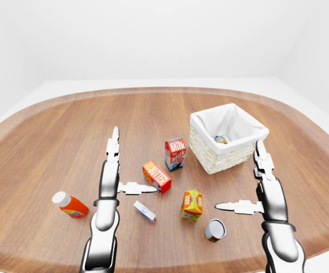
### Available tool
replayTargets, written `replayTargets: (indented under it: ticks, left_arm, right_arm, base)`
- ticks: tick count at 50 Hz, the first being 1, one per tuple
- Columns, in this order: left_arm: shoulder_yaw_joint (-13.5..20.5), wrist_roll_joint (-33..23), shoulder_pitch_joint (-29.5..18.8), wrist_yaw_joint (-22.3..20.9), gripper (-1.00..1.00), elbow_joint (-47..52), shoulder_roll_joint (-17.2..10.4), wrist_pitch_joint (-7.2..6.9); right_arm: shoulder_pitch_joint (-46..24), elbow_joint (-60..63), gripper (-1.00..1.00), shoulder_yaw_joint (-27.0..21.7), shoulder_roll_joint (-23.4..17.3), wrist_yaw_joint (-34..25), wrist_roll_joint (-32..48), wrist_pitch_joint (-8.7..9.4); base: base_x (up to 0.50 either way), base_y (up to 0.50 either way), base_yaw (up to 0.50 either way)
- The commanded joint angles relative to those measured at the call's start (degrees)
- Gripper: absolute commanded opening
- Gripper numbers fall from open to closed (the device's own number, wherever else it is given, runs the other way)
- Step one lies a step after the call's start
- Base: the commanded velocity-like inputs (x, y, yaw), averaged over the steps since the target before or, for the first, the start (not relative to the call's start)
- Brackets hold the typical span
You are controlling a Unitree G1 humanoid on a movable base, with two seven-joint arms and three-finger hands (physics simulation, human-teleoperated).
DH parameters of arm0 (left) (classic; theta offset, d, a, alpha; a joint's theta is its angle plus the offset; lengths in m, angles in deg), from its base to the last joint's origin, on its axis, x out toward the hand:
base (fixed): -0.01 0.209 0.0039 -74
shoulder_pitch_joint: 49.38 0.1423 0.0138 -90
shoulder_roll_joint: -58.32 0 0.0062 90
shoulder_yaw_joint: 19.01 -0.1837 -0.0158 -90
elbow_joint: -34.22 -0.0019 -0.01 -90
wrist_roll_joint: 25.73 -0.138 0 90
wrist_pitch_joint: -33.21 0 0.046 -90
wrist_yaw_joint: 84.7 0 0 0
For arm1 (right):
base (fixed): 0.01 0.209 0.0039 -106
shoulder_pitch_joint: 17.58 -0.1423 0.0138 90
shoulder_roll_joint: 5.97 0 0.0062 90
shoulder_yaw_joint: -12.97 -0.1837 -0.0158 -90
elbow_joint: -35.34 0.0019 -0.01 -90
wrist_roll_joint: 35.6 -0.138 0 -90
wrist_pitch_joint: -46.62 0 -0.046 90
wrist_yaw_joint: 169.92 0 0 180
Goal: Pick up the alphabet soup and the tomato sauce, and put them in the basket.
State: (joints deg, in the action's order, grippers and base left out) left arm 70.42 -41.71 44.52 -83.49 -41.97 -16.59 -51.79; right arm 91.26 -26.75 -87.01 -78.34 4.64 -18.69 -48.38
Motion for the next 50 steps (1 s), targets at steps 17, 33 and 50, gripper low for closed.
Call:
replayTargets:
  ticks: [17,33,50]
  left_arm:
    - [0.2,1.0,-0.1,0.1,1.00,-0.4,-0.1,0.00]
    - [0.0,0.7,0.1,0.1,1.00,-0.2,0.0,0.00]
    - [0.0,0.7,0.1,0.2,1.00,-0.1,0.0,0.00]
  right_arm:
    - [8.6,-2.0,1.00,-0.3,2.8,-3.8,-1.4,0.00]
    - [13.4,-5.3,1.00,0.4,3.9,-4.2,-1.0,0.00]
    - [13.5,-10.3,1.00,0.3,3.8,-3.0,0.9,0.00]
  base:
    - [0.00,0.00,0.00]
    - [0.00,0.00,0.00]
    - [0.00,0.00,0.00]
